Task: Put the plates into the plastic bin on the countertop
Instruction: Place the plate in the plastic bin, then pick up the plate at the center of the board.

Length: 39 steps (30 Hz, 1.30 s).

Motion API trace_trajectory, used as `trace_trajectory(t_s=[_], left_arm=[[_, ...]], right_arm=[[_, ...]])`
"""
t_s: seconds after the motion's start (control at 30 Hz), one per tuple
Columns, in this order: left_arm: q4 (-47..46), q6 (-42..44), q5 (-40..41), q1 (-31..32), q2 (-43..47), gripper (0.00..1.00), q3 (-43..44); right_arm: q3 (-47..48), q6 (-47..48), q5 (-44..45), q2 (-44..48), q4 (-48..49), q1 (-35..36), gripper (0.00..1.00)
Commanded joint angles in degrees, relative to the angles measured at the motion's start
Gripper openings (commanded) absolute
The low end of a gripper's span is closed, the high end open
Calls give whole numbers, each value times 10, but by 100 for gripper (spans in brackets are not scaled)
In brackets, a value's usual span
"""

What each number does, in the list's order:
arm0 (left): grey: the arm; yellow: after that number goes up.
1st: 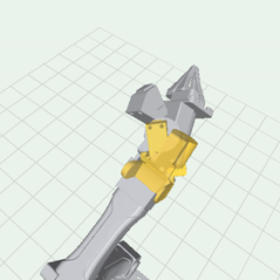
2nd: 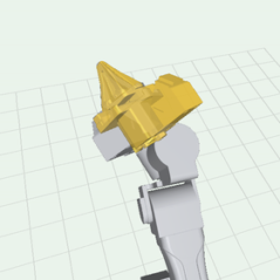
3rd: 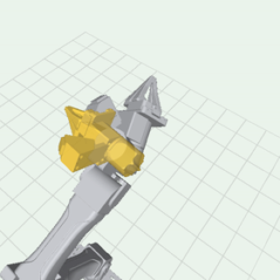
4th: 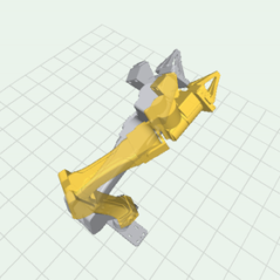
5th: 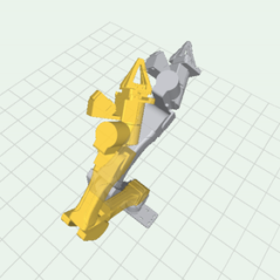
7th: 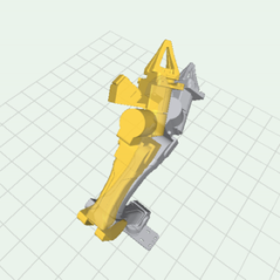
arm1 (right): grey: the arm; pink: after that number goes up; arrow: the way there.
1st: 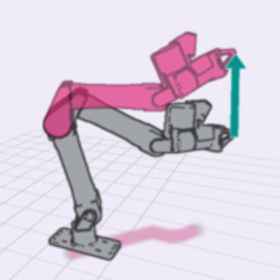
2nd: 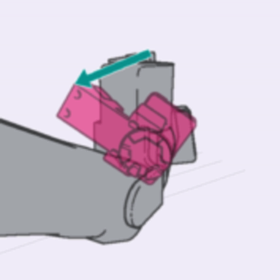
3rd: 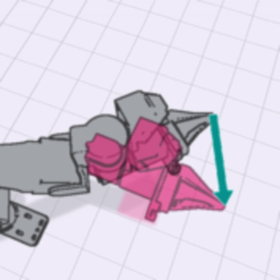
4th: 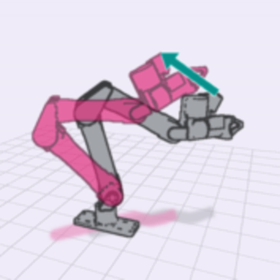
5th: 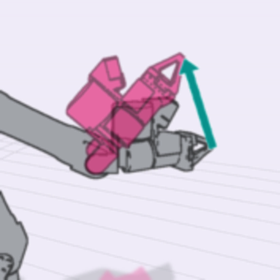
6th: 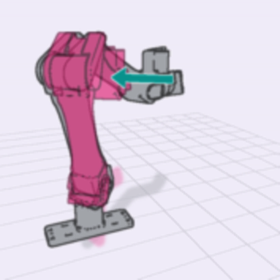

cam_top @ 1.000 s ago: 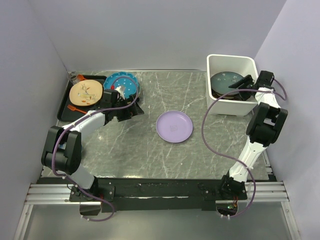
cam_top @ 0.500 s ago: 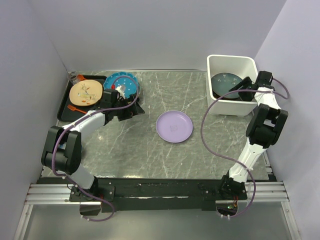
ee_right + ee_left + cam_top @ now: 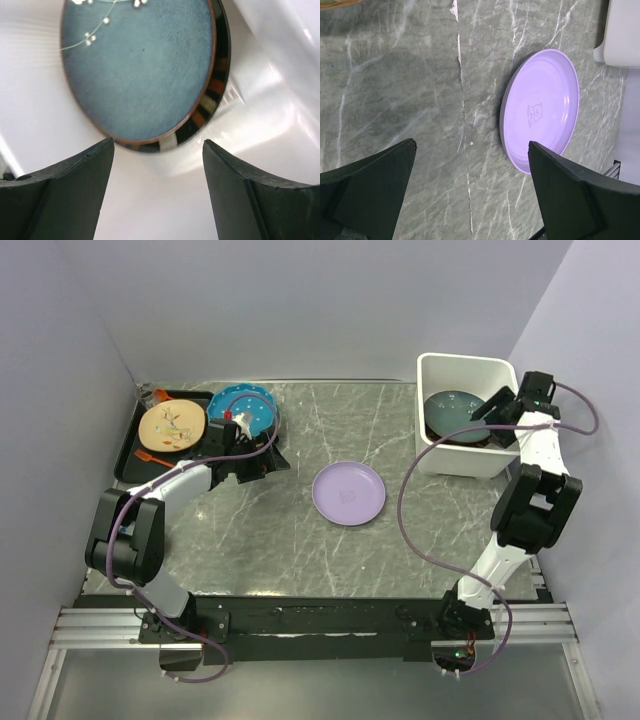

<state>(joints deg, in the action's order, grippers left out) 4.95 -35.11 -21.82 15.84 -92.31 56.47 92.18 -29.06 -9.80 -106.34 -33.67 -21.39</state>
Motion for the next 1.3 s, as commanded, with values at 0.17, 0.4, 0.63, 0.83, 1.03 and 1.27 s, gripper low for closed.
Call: trace_trajectory(t_s=[0.17,0.4,0.63,0.83,1.03,1.27], left_arm=[[-9,15,-8,2,12,99,14],[-2,19,-6,2,24,99,14],[-3,22,-16,2,27,99,7],[0,27,-11,14,18,99,13],[15,34,11,44,-1,99,32],[17,34,23,68,-26,99,50]], right_arm=[[75,-5,22,50,-35,25,79],[116,4,15,71,-46,64,79],[180,12,-5,89,-85,105,79],[194,18,-9,107,-102,149,79],[174,21,-20,128,-99,188,79],[173,30,-36,137,-117,230,79]])
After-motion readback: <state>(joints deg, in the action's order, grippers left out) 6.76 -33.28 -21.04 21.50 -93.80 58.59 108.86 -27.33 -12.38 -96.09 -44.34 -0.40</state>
